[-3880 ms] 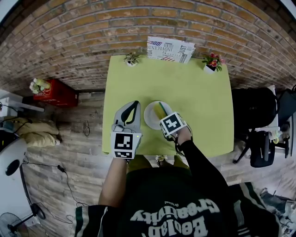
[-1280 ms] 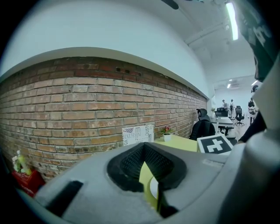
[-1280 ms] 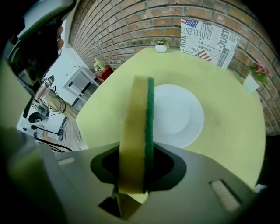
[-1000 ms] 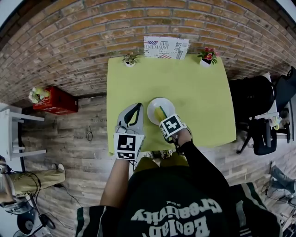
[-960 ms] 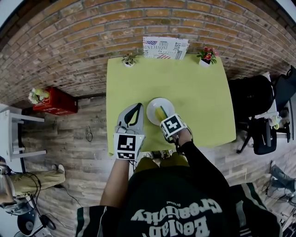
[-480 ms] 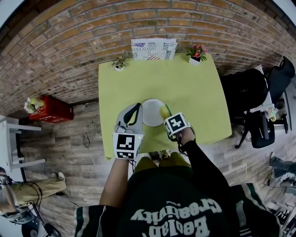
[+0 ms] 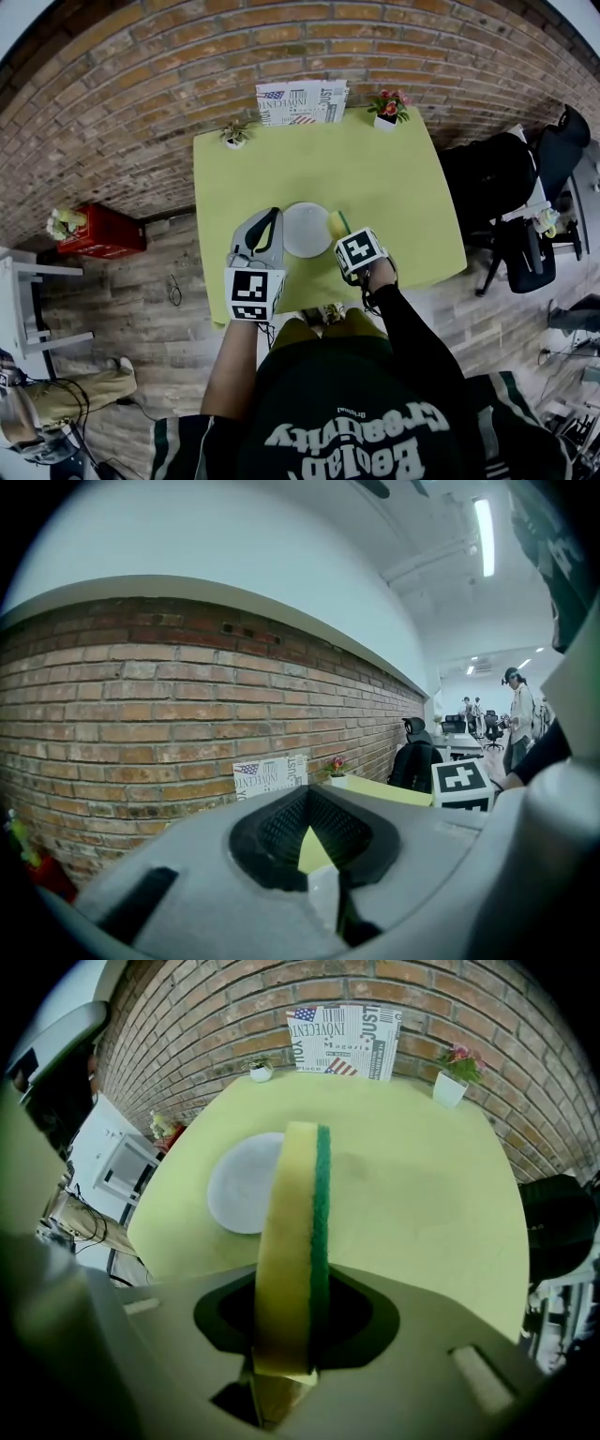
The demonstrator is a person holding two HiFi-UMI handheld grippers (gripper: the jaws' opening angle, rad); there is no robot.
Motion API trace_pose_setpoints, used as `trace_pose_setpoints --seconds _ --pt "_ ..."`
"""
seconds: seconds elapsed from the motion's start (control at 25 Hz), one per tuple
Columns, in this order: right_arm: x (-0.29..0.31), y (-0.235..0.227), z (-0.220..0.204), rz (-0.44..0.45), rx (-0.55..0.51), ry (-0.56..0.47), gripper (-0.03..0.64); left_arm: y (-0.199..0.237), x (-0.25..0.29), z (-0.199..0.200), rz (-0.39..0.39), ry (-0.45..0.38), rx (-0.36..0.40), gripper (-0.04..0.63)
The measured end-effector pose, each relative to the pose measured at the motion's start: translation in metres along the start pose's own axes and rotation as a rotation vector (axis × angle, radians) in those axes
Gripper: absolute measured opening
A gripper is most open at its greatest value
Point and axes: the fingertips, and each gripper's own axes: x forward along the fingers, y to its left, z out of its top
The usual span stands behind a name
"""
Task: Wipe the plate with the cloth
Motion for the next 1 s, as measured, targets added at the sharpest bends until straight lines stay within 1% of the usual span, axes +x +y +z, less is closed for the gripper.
trace_pose_setpoints --seconds 0.2,0.32,0.56,0.8,1.0 --pt "-0.005 0.01 0.006 0.018 -0.026 -0.031 0.14 0.006 -0.005 -0.001 0.002 -0.005 -0.016 0.008" --pt "-0.005 0.026 0.01 0.055 -0.044 -0.047 0.14 0.009 -0.01 -0.003 0.0 -0.001 -0.018 0.008" --pt "0.002 0.067 0.01 0.111 -0.092 -0.034 0.141 0.016 -0.025 -0.01 -0.012 0.029 -0.004 0.008" --pt "0.007 0.099 0.009 0.114 -0.123 -0.037 0.141 0.023 -0.042 -0.016 -0.012 0.025 -0.001 0.006" --pt "0.015 0.12 0.003 0.114 -0.121 -0.045 0.14 0.026 -0.055 -0.024 -0.017 0.036 0.006 0.006"
